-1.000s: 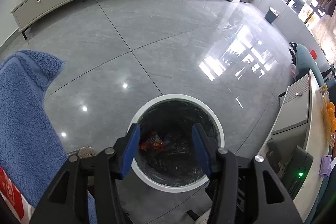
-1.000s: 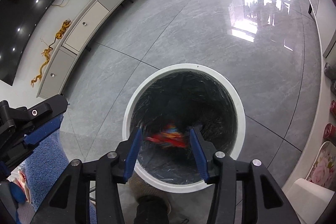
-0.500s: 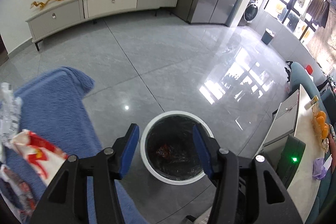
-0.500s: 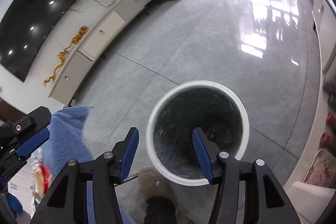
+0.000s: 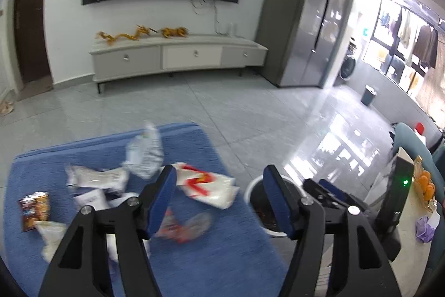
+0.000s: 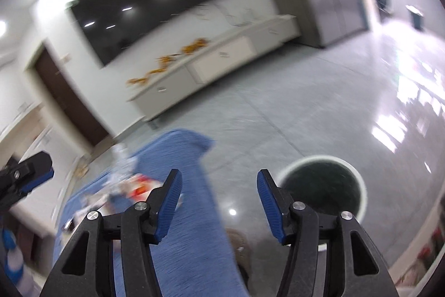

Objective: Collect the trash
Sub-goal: 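Move both open grippers back over the trash on the rug, then grasp the white tissue with the left gripper while the right gripper grasps the grey bag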

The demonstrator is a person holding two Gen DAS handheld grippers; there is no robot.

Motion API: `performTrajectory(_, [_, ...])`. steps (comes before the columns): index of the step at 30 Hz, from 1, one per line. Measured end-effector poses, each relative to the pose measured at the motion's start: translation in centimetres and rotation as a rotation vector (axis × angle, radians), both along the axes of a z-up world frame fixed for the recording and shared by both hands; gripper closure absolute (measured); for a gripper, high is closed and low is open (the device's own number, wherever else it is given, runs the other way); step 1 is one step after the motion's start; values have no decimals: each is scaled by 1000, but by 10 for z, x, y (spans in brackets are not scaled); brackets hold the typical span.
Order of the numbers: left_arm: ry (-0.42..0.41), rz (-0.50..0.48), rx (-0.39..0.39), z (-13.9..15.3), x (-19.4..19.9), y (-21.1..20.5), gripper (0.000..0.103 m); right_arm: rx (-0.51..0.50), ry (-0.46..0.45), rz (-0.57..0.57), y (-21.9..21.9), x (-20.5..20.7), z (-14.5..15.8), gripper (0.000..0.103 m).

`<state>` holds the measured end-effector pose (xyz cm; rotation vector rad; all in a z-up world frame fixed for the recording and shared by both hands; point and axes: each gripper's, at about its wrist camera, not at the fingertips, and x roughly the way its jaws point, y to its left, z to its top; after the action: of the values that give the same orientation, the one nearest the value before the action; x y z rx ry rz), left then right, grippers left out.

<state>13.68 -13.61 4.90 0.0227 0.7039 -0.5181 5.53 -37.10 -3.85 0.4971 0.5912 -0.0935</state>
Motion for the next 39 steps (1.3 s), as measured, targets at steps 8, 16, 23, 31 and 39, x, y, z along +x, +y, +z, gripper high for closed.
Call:
performTrajectory(8, [-40, 223, 22, -7, -31, 160, 40, -115, -45, 338, 84, -2, 9, 48])
performTrajectory(16, [82, 370, 17, -71, -46, 252, 40, -253, 29, 589, 171, 25, -20, 49])
performTrajectory(23, [133, 246, 79, -114, -49, 232, 40, -373, 106, 682, 203, 57, -51, 49])
performTrajectory(31, [102, 87, 170, -131, -26, 192, 40, -417, 162, 755, 206, 81, -66, 49])
performTrajectory(39, [166, 43, 247, -159, -1, 181, 51, -457, 198, 827, 213, 93, -74, 59])
